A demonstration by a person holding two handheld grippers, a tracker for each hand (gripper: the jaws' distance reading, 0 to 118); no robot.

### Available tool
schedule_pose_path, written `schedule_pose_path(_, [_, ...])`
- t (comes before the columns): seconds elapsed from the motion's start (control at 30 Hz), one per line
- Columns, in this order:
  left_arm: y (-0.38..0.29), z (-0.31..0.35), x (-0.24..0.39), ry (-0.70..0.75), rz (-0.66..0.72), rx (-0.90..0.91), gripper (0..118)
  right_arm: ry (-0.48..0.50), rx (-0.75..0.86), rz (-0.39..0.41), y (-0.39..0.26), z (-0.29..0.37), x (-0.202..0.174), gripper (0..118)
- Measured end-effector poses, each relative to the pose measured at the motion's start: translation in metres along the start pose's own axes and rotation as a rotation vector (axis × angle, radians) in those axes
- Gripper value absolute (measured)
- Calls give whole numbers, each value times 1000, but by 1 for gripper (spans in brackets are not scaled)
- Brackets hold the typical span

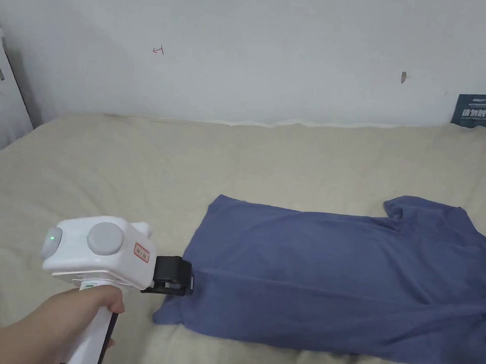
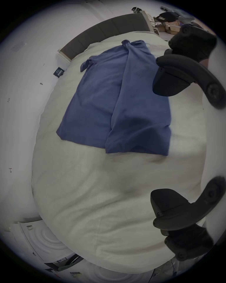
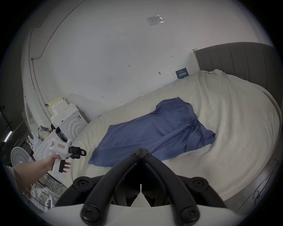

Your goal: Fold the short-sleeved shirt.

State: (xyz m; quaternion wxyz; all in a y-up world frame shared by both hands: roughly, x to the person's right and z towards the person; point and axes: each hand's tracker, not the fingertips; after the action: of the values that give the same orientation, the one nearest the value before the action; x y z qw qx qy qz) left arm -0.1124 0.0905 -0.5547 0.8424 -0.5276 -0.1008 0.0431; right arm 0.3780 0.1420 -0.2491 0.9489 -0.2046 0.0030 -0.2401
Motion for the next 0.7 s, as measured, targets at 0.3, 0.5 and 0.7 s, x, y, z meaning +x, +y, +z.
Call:
schedule_pose_path(0.3, [7,-51,10,83,-13,-155,118,-46,-74,13,-4,-23,18,0])
schedule_pose_path(0.5, [-4,-59,18,129,-104,-200,114,-33,-90,-2,-8,-34,20,0])
schedule_pose_path(0.7, [-13,-48,28,133,-153,-183,83,-23,-111,7,-12,-38,19,0])
